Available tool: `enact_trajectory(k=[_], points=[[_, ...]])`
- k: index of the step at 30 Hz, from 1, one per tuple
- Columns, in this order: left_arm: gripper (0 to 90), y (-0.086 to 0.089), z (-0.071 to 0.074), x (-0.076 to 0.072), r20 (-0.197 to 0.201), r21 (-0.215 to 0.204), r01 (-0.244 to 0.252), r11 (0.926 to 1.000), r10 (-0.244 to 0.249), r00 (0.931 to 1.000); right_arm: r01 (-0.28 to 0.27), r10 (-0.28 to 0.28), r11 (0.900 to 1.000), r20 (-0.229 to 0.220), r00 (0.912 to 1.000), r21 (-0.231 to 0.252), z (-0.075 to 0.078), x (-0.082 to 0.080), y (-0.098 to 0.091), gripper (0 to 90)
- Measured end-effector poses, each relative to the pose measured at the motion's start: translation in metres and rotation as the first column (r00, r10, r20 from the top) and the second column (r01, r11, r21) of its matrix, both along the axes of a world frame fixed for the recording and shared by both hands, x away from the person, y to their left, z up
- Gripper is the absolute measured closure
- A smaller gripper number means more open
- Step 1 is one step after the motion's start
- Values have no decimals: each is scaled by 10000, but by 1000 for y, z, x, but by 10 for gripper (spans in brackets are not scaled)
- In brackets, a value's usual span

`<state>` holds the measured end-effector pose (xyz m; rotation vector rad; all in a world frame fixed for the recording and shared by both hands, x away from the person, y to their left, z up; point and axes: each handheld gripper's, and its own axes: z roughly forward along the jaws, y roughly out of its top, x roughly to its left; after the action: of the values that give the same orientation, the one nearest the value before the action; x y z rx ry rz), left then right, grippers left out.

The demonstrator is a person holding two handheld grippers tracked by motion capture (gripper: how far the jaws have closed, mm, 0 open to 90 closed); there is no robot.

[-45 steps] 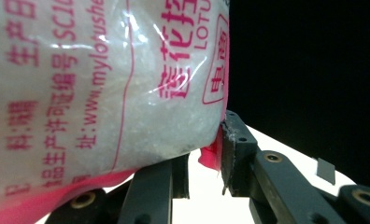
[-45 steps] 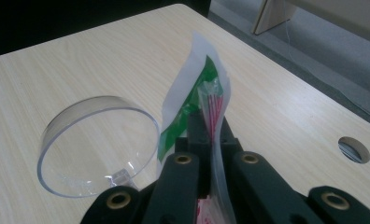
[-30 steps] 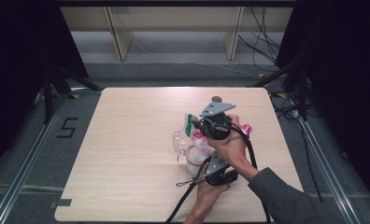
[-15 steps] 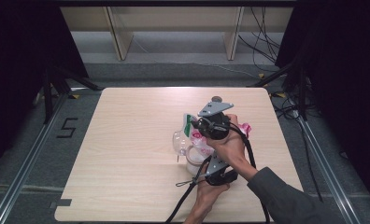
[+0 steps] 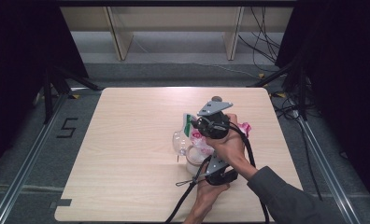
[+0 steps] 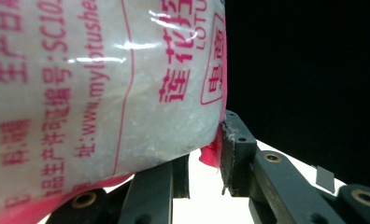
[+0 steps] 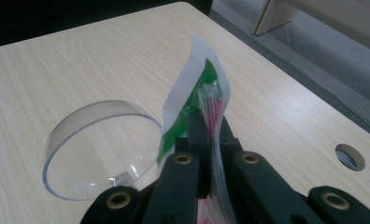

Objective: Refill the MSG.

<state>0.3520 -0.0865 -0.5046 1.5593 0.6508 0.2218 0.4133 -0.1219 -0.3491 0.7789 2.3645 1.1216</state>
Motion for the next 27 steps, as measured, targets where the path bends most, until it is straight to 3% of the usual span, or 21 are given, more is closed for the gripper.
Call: enact_trajectory(k=[27], points=[[747, 1, 3, 1, -14, -129, 35, 9999, -35, 10000, -120, 119, 9998, -57, 9999, -167, 3, 1, 3, 900]])
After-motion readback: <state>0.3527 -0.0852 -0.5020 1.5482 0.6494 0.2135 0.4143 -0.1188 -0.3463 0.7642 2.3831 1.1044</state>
